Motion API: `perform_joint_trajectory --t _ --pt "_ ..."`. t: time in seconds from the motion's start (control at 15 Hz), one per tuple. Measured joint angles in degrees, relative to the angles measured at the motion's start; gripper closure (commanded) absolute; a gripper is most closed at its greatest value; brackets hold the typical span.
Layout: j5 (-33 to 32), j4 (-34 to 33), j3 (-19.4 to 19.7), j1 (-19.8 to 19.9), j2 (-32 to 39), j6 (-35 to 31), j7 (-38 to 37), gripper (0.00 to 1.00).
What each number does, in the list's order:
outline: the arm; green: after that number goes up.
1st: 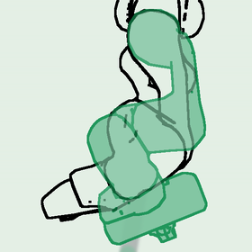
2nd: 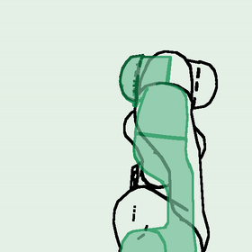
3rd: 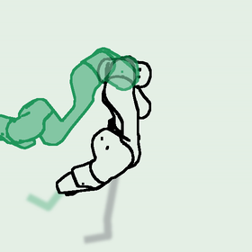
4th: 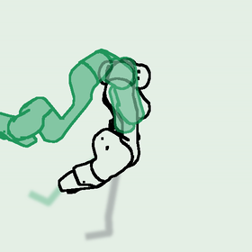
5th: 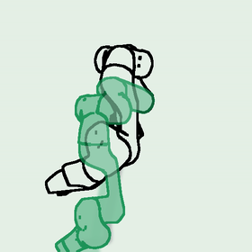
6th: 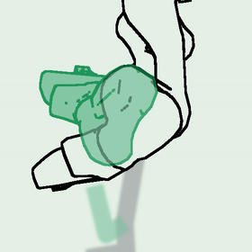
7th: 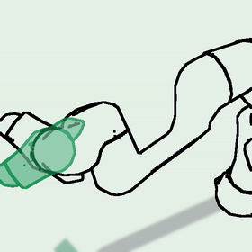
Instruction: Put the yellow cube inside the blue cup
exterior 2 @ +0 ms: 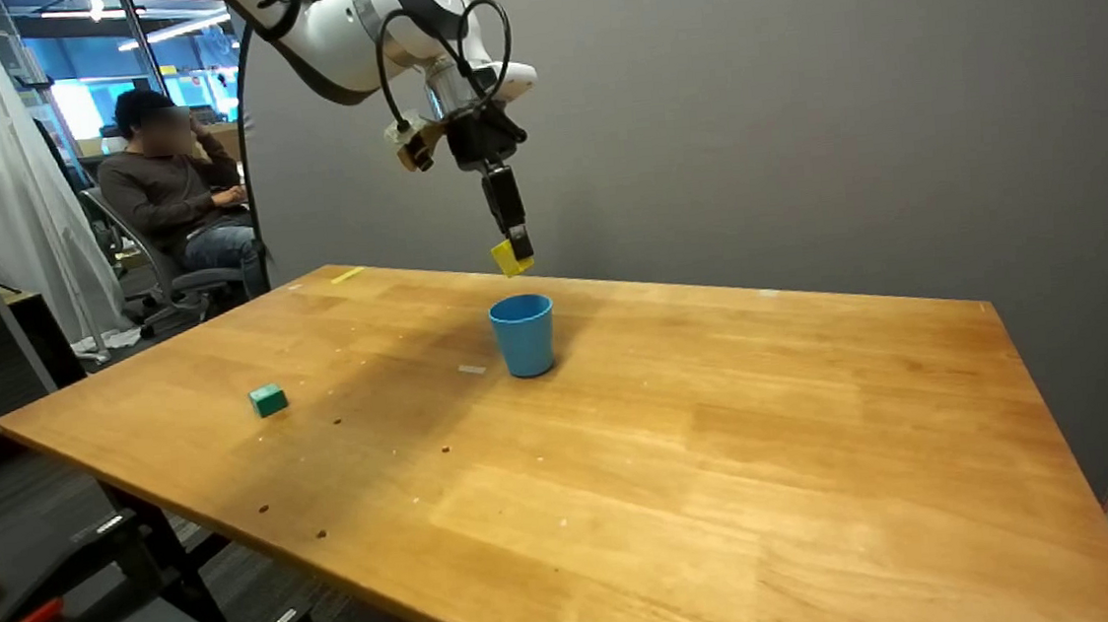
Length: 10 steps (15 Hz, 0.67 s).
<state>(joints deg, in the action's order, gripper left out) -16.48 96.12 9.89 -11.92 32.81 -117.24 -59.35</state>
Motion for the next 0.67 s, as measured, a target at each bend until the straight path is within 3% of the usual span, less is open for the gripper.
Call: perform_joint_trajectory --t 0.27,0.33,0.4,0.47,0.67 --pt "0.0 0.6 0.0 0.7 0.5 1.2 -1.2 0.83" --pt "0.0 0.7 0.0 0.9 0.7 1.3 -1.4 0.66" --pt "0.0 0.9 0.0 1.1 0.8 1.4 -1.6 0.33" --pt "0.0 1.0 -0.1 1.3 0.9 1.4 -1.6 0.31" --pt "0.1 1.4 -0.5 1.9 0.9 1.4 -1.6 0.09"
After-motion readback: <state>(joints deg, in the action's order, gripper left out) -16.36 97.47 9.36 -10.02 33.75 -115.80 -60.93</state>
